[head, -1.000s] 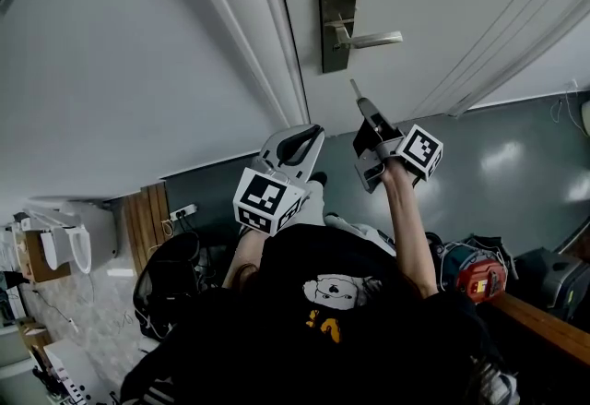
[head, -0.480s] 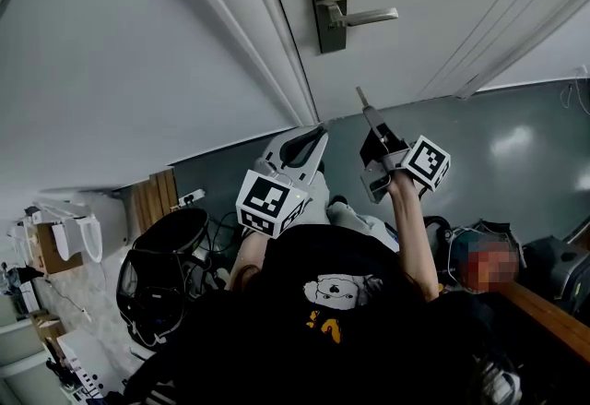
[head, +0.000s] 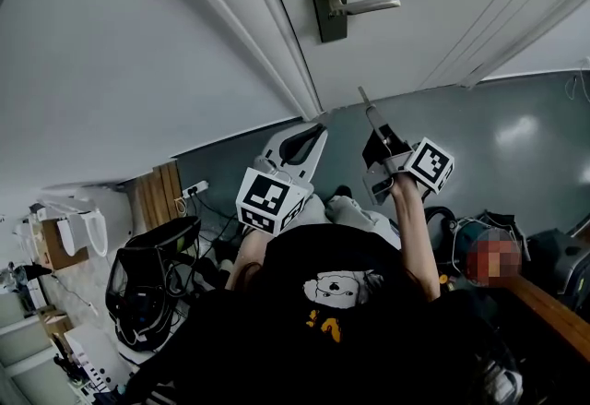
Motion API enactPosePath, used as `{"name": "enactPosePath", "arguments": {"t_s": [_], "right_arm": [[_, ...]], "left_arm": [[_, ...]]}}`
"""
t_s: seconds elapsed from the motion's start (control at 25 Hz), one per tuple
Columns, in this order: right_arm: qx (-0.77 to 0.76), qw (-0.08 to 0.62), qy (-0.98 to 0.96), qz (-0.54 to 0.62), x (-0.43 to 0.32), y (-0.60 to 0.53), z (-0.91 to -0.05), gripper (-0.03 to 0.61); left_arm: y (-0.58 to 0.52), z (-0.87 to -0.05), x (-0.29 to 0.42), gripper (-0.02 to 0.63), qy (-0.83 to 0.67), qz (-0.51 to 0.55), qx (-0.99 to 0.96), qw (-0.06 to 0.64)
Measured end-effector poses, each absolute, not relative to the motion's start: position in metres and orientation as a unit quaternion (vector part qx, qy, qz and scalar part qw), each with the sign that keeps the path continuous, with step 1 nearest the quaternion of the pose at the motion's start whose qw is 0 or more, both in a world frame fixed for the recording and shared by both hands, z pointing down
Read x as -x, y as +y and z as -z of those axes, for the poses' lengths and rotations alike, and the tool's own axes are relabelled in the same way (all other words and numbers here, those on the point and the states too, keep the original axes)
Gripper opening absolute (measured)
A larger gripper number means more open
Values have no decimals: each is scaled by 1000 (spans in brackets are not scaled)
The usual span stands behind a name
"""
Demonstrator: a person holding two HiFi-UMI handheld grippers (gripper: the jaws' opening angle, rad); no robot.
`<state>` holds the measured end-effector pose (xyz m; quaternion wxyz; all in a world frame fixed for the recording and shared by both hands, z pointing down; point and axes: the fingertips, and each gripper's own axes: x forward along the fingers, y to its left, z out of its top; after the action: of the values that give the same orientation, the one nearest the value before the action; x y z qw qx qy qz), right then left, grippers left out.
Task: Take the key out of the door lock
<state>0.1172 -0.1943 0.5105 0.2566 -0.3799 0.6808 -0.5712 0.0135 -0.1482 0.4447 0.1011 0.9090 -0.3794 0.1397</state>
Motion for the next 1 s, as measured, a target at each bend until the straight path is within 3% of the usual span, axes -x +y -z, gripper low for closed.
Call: {"name": "enactPosePath", "arguments": {"t_s": [0.56, 1.0], "right_arm": [[374, 226, 696, 570, -103, -189, -516, 21], [371, 208, 730, 534, -55, -113, -477, 21]], "left_arm": [[-142, -458, 4, 23, -402, -129, -899, 118], [-71, -433, 53, 23, -407, -97, -902, 106]]}}
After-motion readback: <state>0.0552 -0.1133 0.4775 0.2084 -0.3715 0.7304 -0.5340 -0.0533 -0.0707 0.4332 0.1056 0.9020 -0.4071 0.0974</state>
